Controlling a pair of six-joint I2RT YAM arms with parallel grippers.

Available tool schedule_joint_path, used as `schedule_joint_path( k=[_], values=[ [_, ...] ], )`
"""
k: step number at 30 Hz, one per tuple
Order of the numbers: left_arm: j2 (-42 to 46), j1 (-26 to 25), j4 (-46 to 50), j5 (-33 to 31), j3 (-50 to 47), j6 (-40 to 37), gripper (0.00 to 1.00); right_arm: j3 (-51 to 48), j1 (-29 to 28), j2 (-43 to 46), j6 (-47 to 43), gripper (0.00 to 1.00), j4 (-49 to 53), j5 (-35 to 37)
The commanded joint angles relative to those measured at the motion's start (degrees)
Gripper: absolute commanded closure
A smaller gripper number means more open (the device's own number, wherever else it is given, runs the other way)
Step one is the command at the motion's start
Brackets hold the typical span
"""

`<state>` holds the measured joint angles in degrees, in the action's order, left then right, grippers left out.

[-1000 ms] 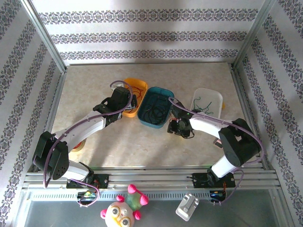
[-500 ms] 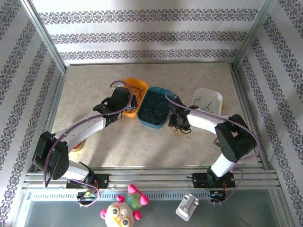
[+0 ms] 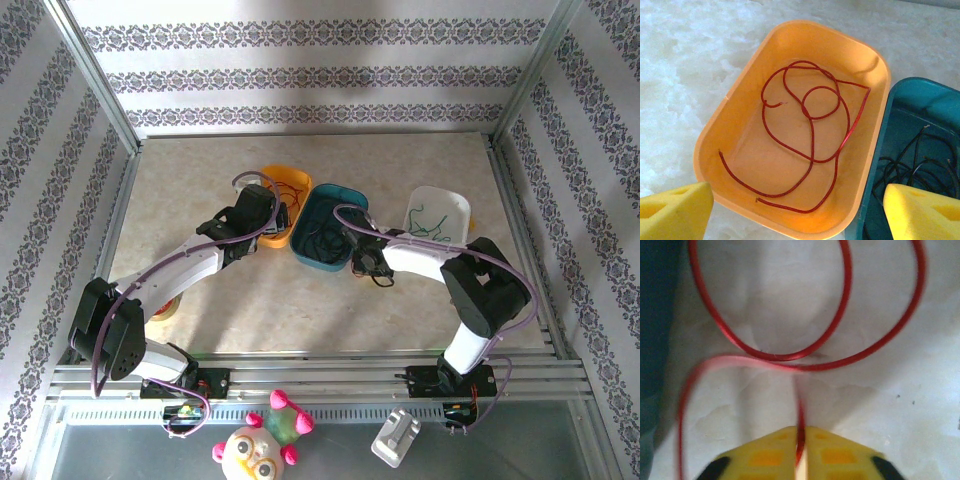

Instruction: Untangle the cables

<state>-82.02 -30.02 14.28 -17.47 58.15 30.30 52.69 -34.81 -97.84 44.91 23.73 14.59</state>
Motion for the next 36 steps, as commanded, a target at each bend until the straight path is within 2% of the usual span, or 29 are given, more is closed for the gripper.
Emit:
schedule_joint_path(
  k=[1,5,11,16,20,23,27,32,36],
  values=[
    [1.2,-0.3,2.6,-1.4,1.3,0.6,0.12,-2.6,0.1,0.7,1.3,0.95,2.3,3.8],
    [1.3,-0.3,2.5,-1.7,1.1,0.5,0.12,-5.1,-0.2,9.2,2.4,0.98,2.2,9.8],
    [0.5,-0.2,1.6,-1.4,1.1,1.3,0.12,-9.2,-2.1,27.0,4.6,0.96,1.7,17.2],
    [-0.3,-0.2,0.3,-1.1,0.9,2.5,0.12,-10.9,-3.6,38.5,5.4,0.93,0.4,17.0],
    [-0.9,-0.3,-0.5,-1.0,0.5,3.4,0.12,-10.4,-3.4,43.2,-0.4,0.91,-6.8,10.0],
    [-0.7,-0.2,-0.8,-1.3,0.1,3.9,0.12,-7.7,-3.5,42.3,-4.3,0.9,-10.7,2.2],
    [0.5,-0.2,-0.9,-2.5,-1.4,4.1,0.12,-2.7,-3.6,36.8,-7.7,0.9,-13.2,-7.1],
    [3.7,-0.1,0.4,-6.1,-4.3,4.1,0.11,6.5,-3.8,25.3,-9.8,0.9,-17.2,-16.9],
    [6.7,0.7,1.7,-7.8,-6.4,4.2,0.11,16.5,-4.2,14.9,-10.6,0.9,-17.1,-20.9]
  ],
)
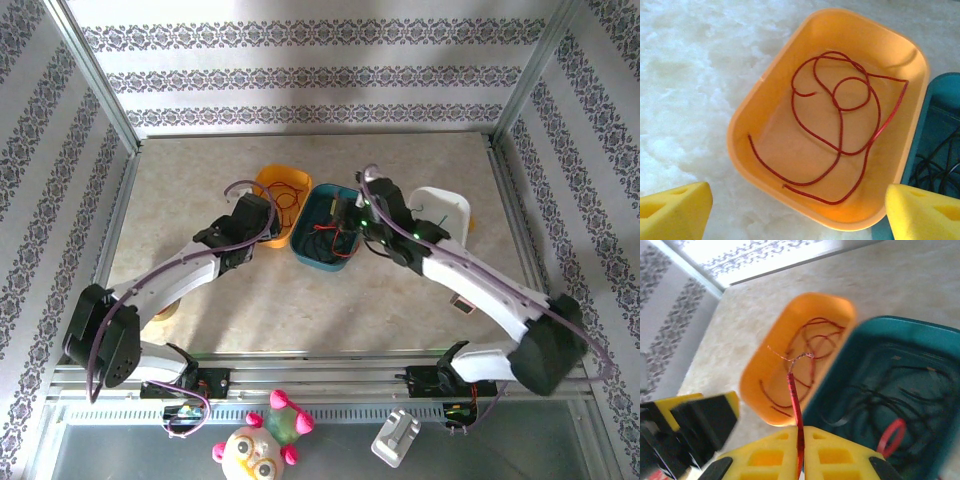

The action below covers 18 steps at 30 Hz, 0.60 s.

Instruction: Untangle the cables

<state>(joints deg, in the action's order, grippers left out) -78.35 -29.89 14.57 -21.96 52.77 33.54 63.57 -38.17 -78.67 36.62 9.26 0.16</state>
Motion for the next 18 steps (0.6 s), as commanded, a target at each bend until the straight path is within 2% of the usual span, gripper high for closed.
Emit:
schedule_joint_path(
  k=[1,9,14,18],
  values=[
    [3.8,0.8,2.0,-3.7,-1.4,1.0,0.11,8.3,-0.9,-6.5,-2.3,0.9,-1.7,-6.2],
    [10.2,2.8,3.4,-5.8,-4.7,0.6,0.1,21.2,-0.8,-13.2,-4.4,0.91,1.3,-4.7],
    [11.4,3.2,1.7,-4.5,-5.9,-0.3,0.11,22.5,-1.1,-9.7,-5.0,0.92,3.3,2.2],
    [11.8,3.3,-1.9,-1.8,-6.6,-1.8,0.11,19.3,-3.1,-4.3,-6.8,0.92,4.3,12.4]
  ],
)
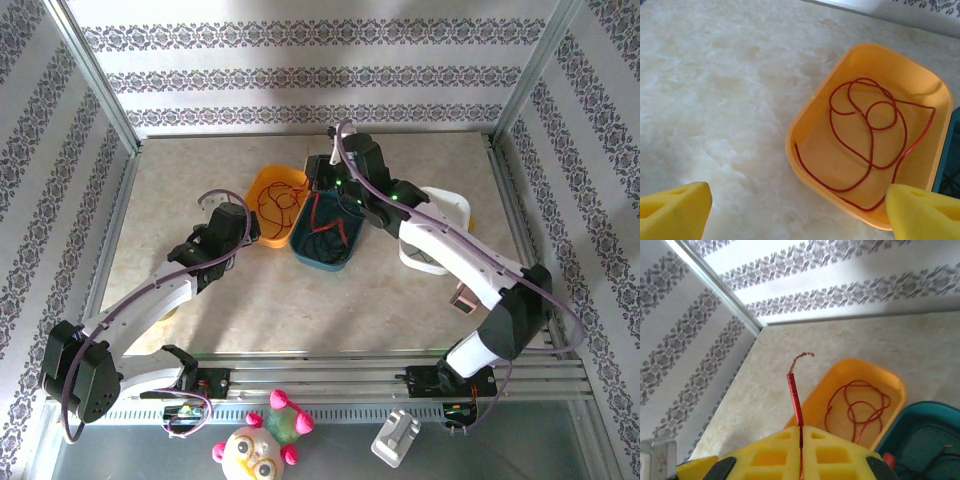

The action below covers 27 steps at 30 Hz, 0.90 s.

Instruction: Untangle the cables

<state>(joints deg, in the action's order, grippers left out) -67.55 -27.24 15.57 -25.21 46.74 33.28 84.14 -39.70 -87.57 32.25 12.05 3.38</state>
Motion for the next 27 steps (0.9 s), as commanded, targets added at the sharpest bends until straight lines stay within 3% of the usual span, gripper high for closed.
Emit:
schedule_joint_path(
  k=[1,5,10,13,20,27],
  values=[
    [1.0,0.6,-3.8,2.0,-0.7,-1.8,0.11,-2.2,-2.4,6.3,-3.1,0.92,2.1,13.2],
    [0.9,0.7,-5.4,2.7,-0.4,-2.4,0.11,-5.7,-4.6,12.5,-5.0,0.92,2.4,25.4],
    [1.5,0.7,-6.8,2.8,-1.3,-1.6,0.11,-5.9,-4.1,16.3,-7.3,0.92,2.2,27.6],
    [2.0,0.6,-6.9,2.3,-2.2,-0.4,0.11,-3.8,-1.6,15.8,-7.2,0.91,2.6,20.9],
    [3.3,0.7,-2.2,-1.0,-2.9,2.0,0.11,3.1,4.4,7.8,-3.1,0.9,3.1,-4.8],
    [5.6,1.0,0.8,-3.5,-4.0,2.2,0.1,10.7,4.4,-1.9,-2.7,0.9,2.9,-10.0]
  ],
)
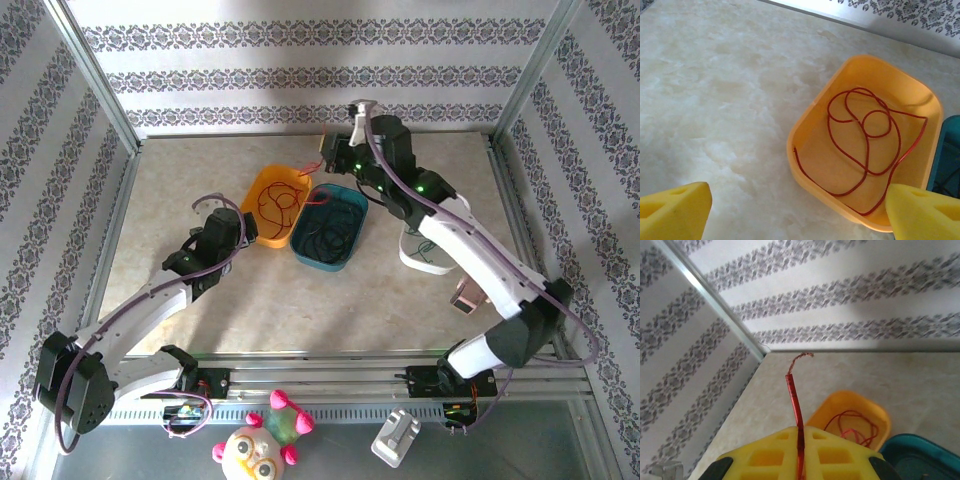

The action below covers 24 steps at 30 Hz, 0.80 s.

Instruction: Untangle the cables

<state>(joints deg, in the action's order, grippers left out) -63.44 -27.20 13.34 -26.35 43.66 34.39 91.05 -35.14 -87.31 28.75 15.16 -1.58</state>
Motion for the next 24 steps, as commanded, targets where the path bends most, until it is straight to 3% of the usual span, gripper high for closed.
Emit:
schedule_joint_path(
  k=[1,17,18,22,24],
  values=[
    [1.8,1.1,3.1,-2.4,-1.1,1.2,0.1,5.1,-0.1,-3.7,0.8,0.9,0.0,-5.2],
    [2.2,1.6,4.6,-2.4,-0.5,1.0,0.1,14.9,0.5,-34.4,7.5,0.86,1.3,-14.6],
    [2.2,1.6,4.7,-2.4,-0.4,1.0,0.1,14.9,0.4,-35.0,7.7,0.84,1.5,-14.7],
    [2.0,1.7,4.8,-2.5,-0.1,0.3,0.1,13.8,0.0,-34.7,7.8,0.52,2.6,-11.4],
    [1.7,1.7,5.0,-2.5,0.3,-0.3,0.1,11.9,0.3,-32.4,7.9,0.44,2.0,-8.4]
  ],
)
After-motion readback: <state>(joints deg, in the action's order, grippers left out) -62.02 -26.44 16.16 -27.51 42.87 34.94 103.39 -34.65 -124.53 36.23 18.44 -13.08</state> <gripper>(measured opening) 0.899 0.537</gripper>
